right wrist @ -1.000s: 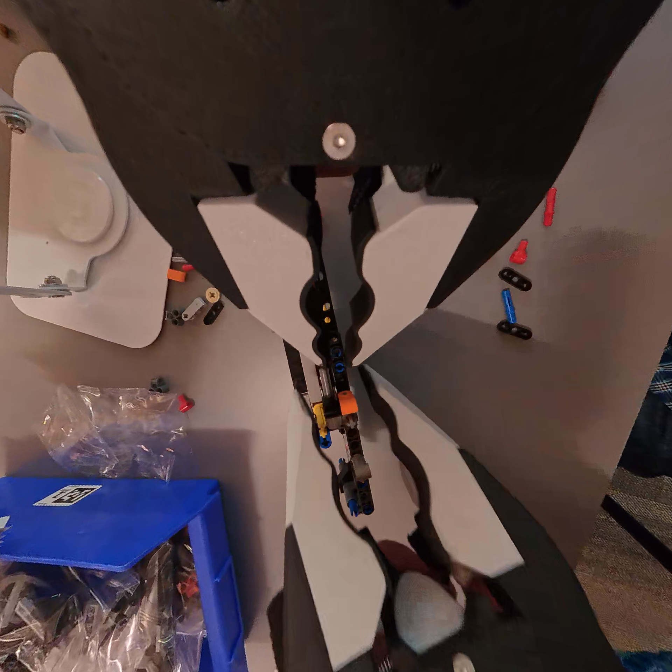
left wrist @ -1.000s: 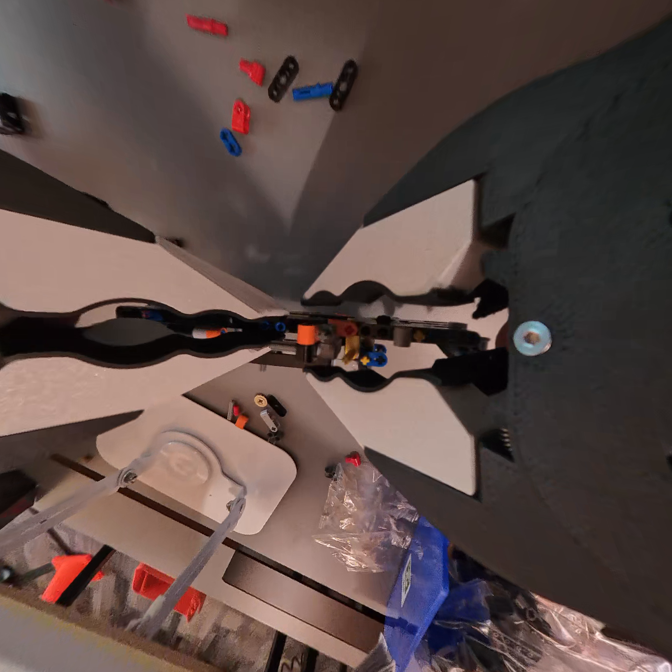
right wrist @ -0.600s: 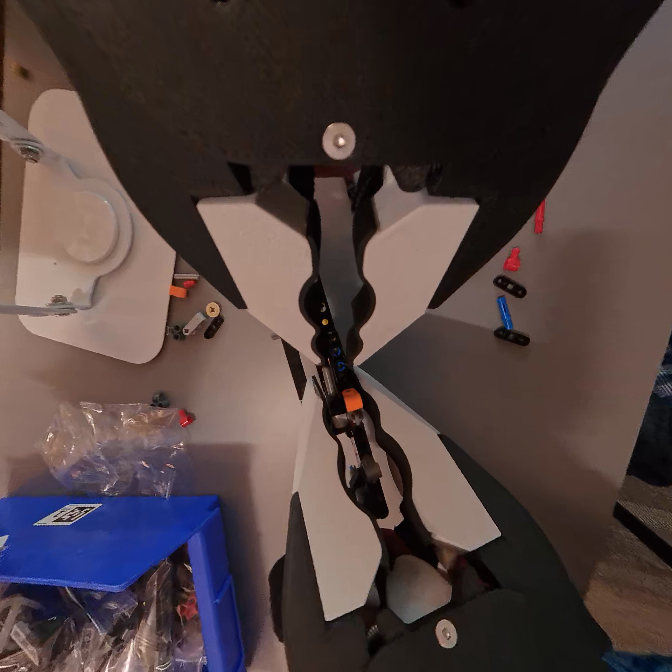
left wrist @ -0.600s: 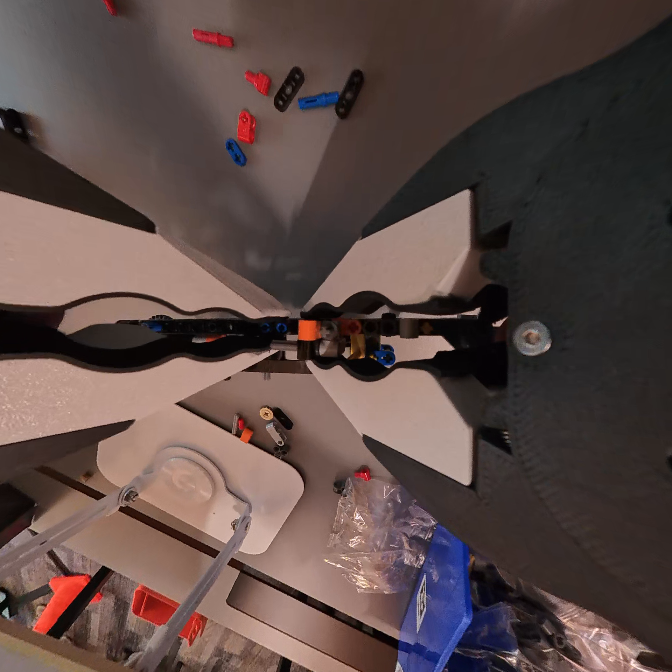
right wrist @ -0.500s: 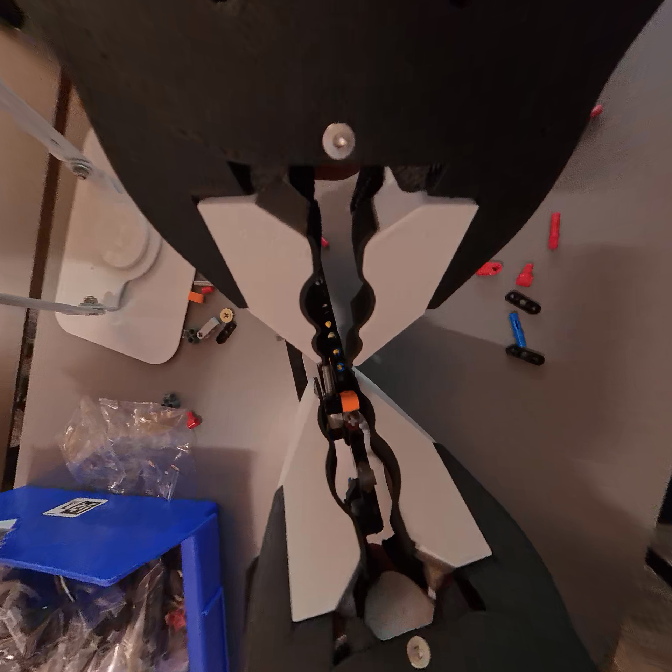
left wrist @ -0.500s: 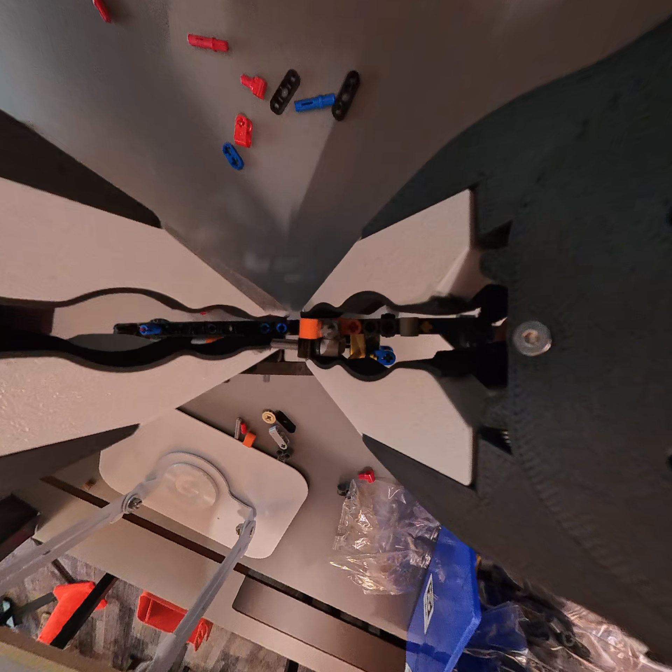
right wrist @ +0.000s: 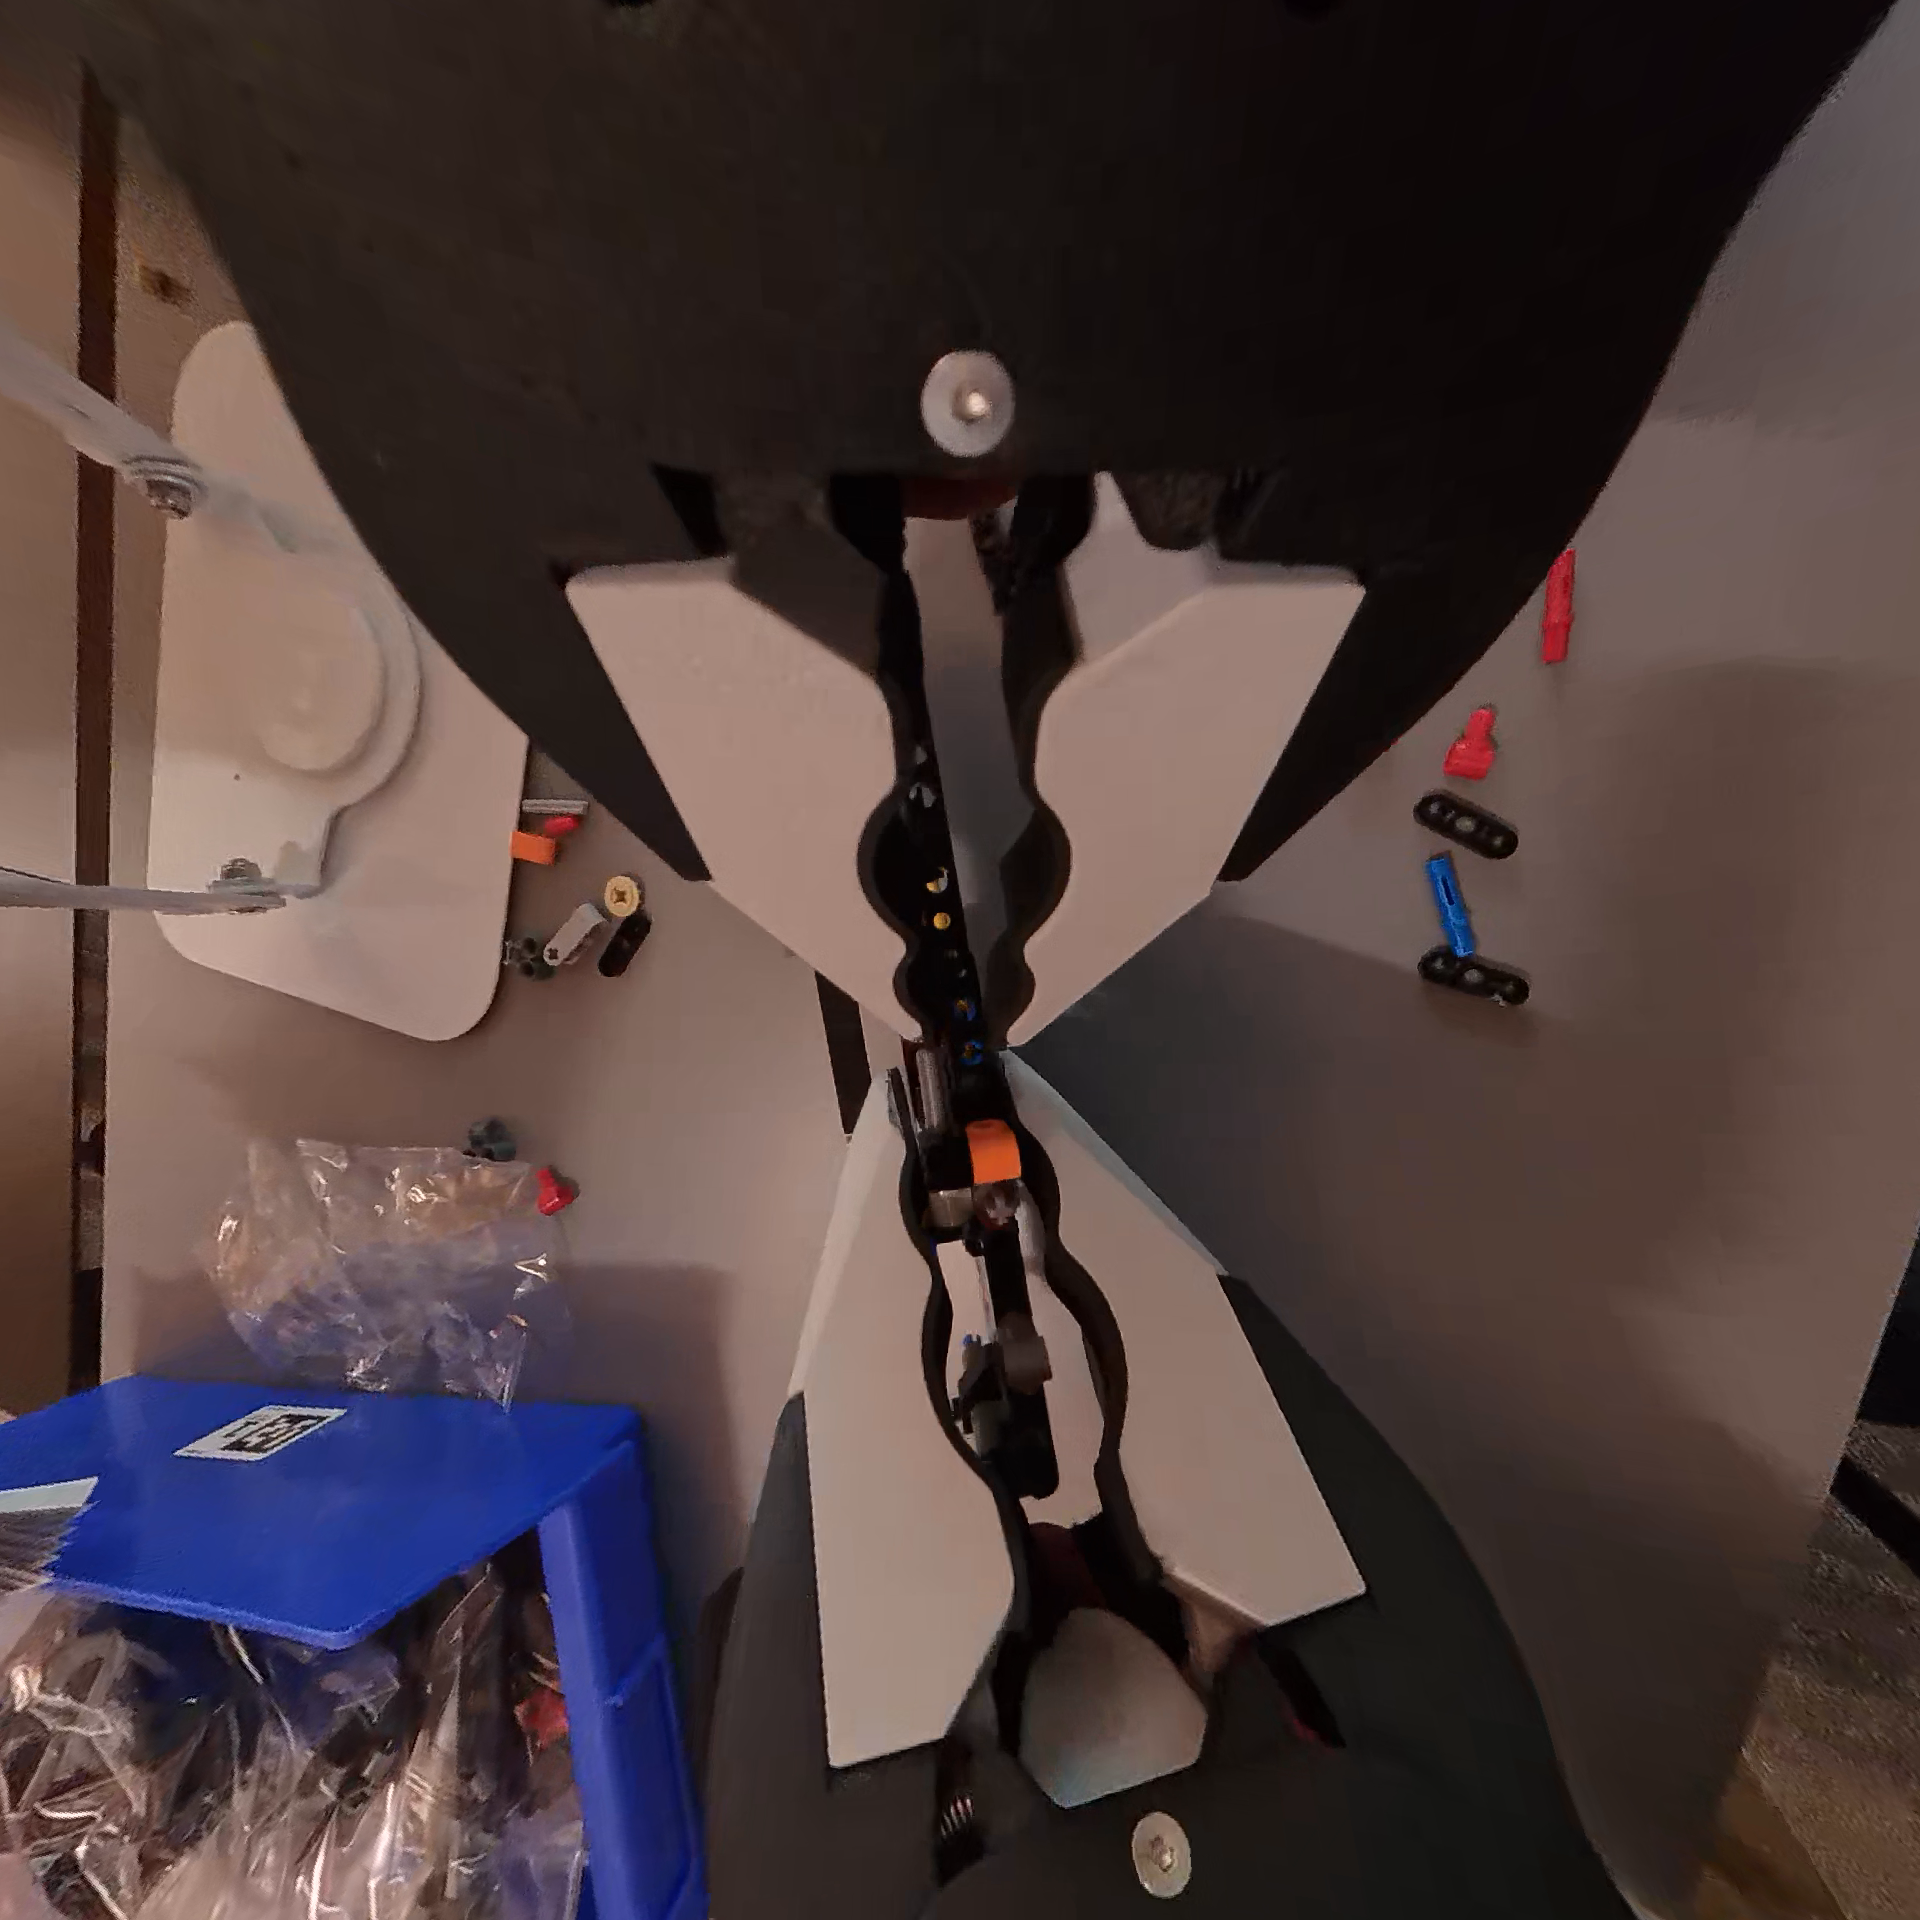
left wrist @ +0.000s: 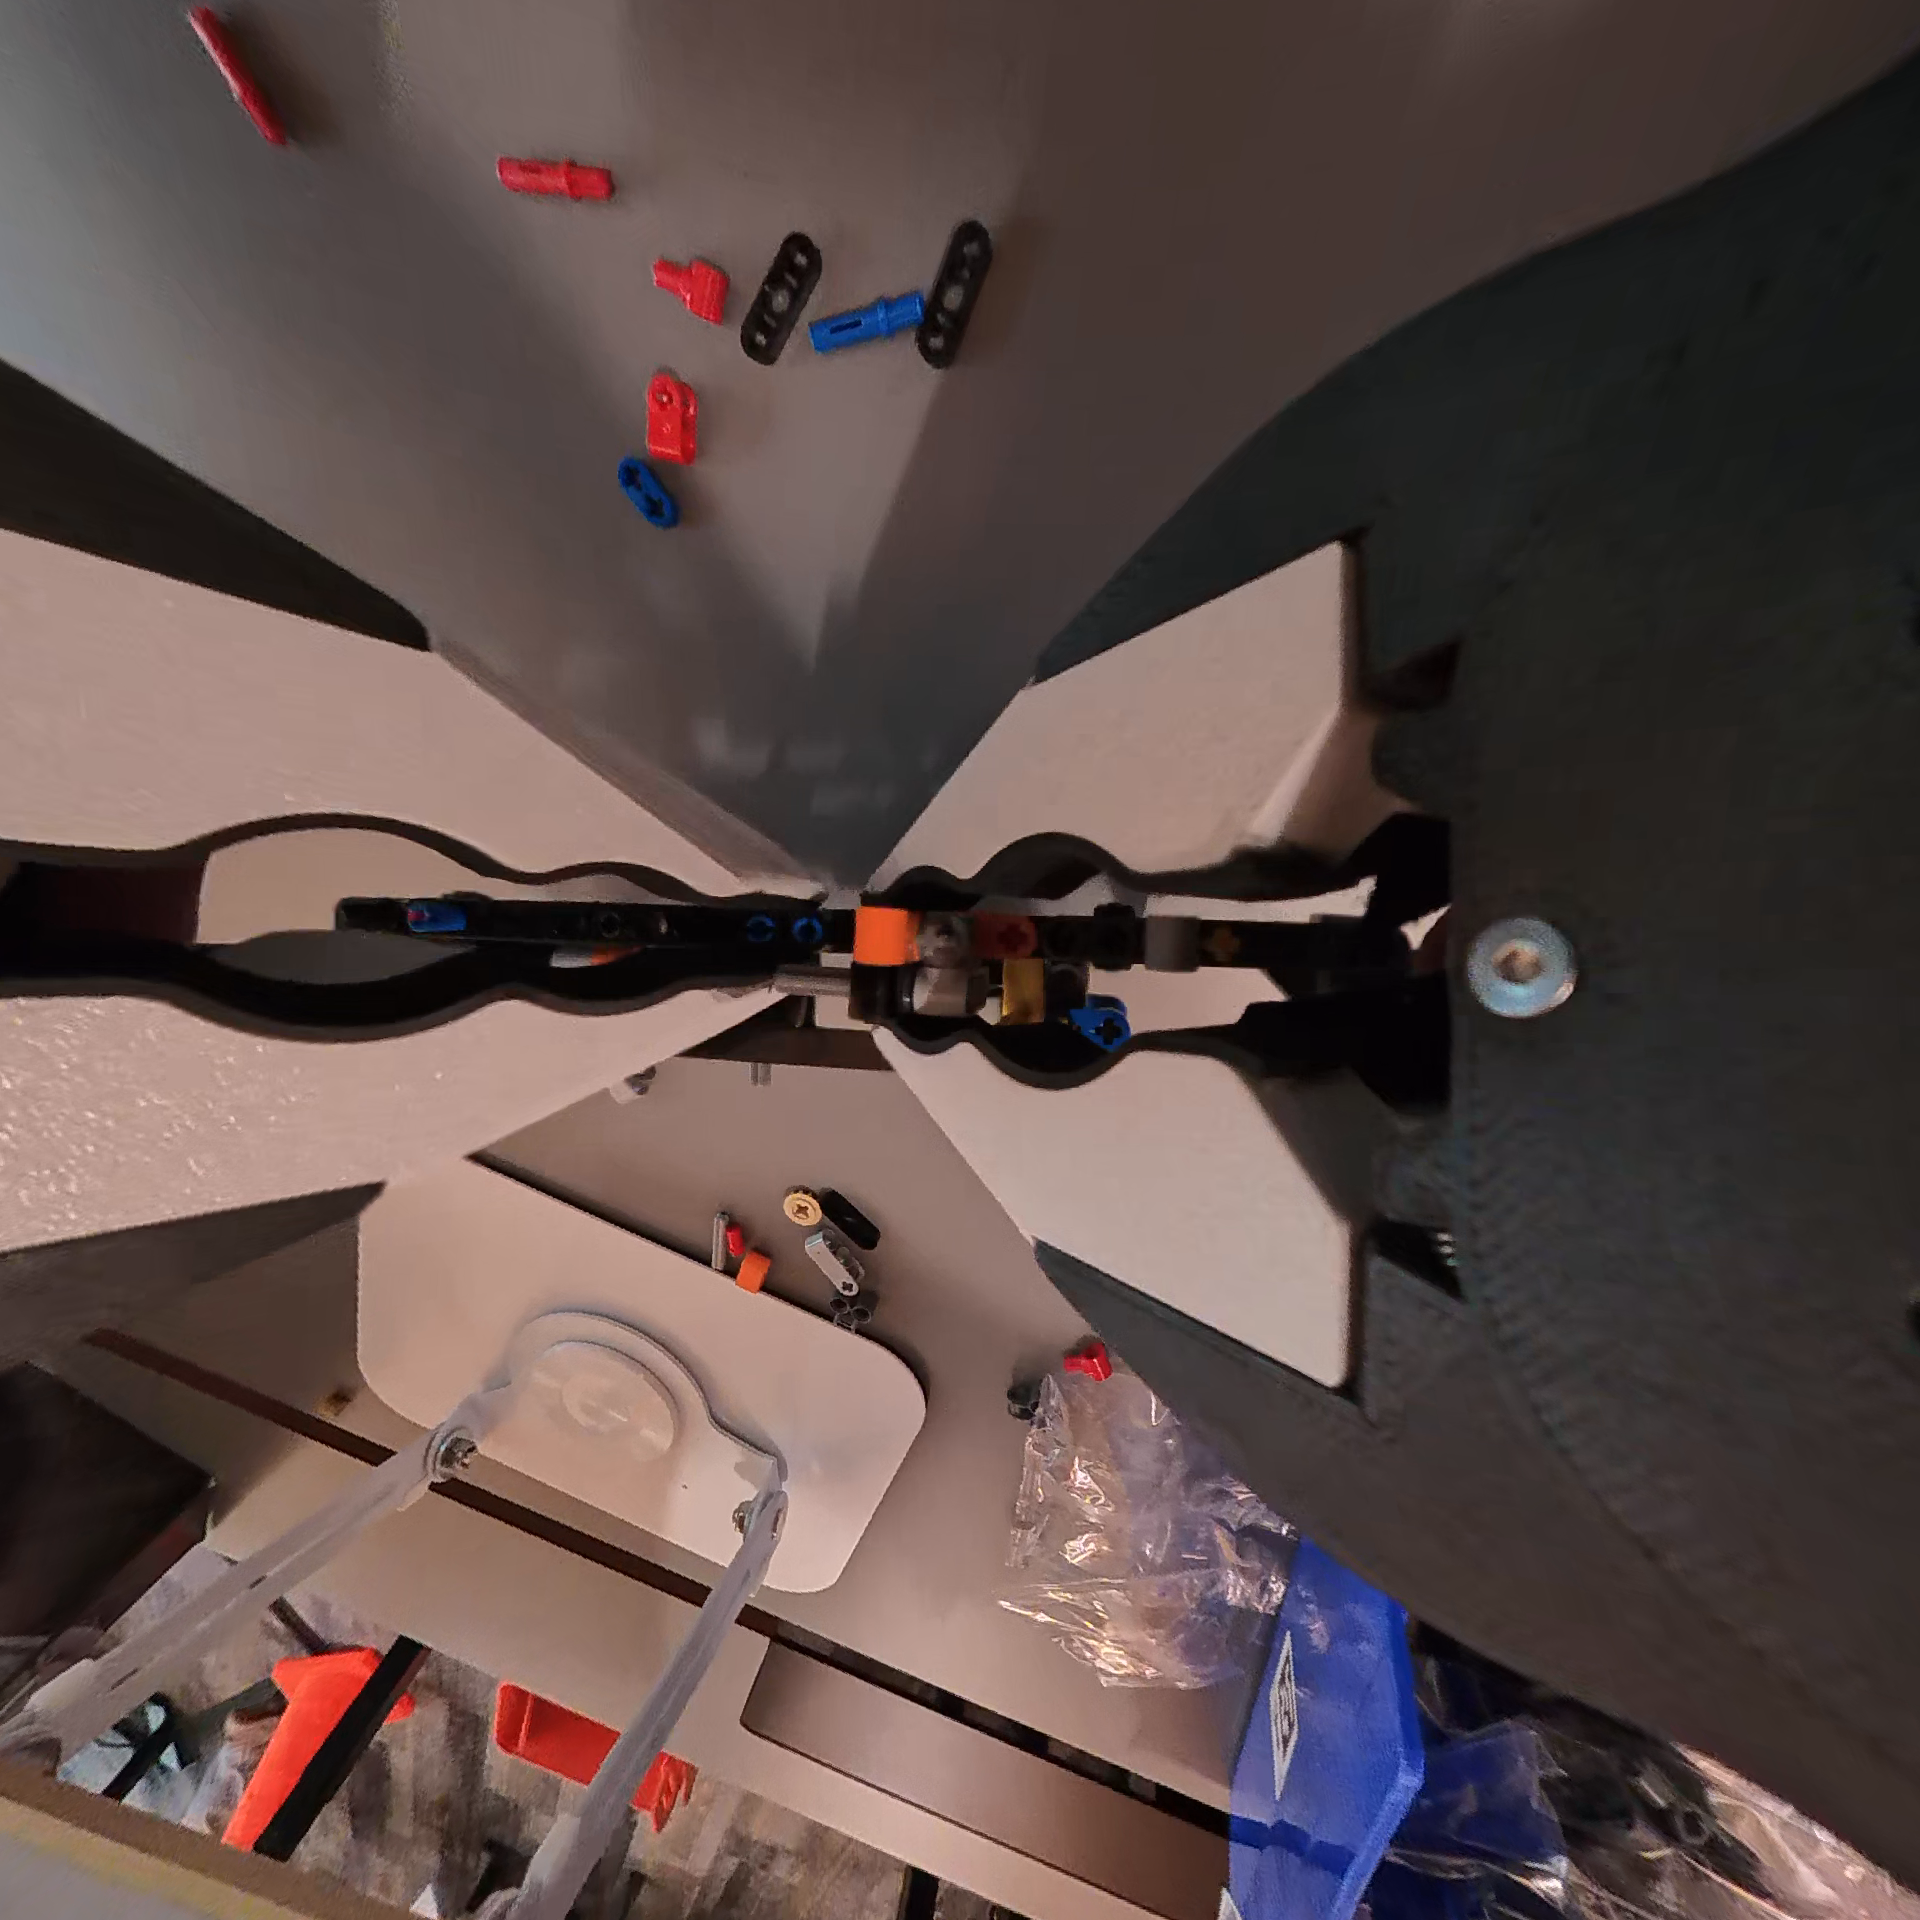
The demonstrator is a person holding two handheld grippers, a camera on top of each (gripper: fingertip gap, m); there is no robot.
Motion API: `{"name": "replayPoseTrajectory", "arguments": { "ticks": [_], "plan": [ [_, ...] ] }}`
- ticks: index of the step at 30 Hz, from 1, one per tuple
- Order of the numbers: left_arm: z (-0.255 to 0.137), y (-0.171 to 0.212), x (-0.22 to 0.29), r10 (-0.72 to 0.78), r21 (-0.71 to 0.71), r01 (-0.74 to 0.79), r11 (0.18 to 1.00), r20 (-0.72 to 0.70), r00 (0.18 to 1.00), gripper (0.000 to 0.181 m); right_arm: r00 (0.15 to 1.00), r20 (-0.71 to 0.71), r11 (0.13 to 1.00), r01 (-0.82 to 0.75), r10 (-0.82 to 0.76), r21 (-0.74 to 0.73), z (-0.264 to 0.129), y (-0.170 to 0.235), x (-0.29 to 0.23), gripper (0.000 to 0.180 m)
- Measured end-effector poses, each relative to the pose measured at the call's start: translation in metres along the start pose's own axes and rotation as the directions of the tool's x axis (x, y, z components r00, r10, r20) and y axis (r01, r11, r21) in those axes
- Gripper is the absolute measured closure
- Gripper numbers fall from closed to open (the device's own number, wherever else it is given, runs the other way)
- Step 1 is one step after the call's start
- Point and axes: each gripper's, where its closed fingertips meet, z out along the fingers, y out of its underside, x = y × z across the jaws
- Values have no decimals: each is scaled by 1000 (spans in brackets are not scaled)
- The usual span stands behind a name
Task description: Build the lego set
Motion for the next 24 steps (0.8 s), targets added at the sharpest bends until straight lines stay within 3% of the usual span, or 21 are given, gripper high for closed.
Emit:
{"name": "replayPoseTrajectory", "arguments": {
  "ticks": [3,9,19,24],
  "plan": [
    [0,-5,-1,-45,43,46,998,-11,999,165,1000,7,1000,-17,17,5,-2,1,2,176],
    [2,-3,3,0,20,0,1000,-17,1000,166,996,-22,995,88,-89,-44,-2,2,-1,176],
    [2,-7,6,-6,75,8,997,-16,1000,167,1000,-10,999,25,-25,22,-5,3,-3,176],
    [4,-9,6,-21,63,21,998,-12,1000,167,990,-86,992,101,-108,-82,-7,6,-2,175]
  ]
}}
